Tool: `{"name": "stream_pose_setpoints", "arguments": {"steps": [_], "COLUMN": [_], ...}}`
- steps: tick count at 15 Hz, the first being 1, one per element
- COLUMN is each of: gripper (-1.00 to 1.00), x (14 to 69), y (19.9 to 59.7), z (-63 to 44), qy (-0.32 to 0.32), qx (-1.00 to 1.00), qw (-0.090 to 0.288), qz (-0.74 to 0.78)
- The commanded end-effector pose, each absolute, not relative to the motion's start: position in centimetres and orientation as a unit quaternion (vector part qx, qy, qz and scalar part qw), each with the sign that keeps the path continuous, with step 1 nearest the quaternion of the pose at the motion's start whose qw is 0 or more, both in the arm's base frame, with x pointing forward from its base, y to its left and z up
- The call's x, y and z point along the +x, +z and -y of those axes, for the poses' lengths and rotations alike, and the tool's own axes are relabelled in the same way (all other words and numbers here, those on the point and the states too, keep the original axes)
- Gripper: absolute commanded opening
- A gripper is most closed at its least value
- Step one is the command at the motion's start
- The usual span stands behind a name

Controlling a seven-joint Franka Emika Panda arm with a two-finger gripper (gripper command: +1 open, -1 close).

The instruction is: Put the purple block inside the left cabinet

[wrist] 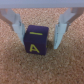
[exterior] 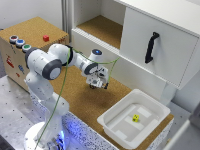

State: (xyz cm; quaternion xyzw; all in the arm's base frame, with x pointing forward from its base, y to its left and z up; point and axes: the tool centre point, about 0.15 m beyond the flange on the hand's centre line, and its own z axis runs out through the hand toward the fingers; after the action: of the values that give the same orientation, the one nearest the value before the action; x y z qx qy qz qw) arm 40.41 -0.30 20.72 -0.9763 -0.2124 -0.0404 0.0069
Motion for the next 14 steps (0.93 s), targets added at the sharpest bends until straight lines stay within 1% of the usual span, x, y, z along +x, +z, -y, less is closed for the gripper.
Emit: {"name": "stream_pose_setpoints", "arguments": {"steps": [1,5,7,8,10,12,14], "gripper": [-1.00,-1.00,-1.00,-1.00,-1.00,-1.00,-1.00], "x": [40.6,39.0,39.0,39.2,40.1,41.5,42.8], "y": [21.0,22.9,26.0,28.7,33.9,39.3,43.1], "z": [-0.5,-1.0,-2.4,-3.5,-5.7,-8.1,-10.2], "qy": [-0.046,-0.050,-0.077,-0.105,-0.155,-0.198,-0.229], "qx": [-0.975,-0.973,-0.966,-0.957,-0.942,-0.928,-0.920], "qw": [-0.078,-0.099,-0.116,-0.129,-0.142,-0.144,-0.139], "qz": [0.203,0.203,0.220,0.237,0.263,0.281,0.285]}}
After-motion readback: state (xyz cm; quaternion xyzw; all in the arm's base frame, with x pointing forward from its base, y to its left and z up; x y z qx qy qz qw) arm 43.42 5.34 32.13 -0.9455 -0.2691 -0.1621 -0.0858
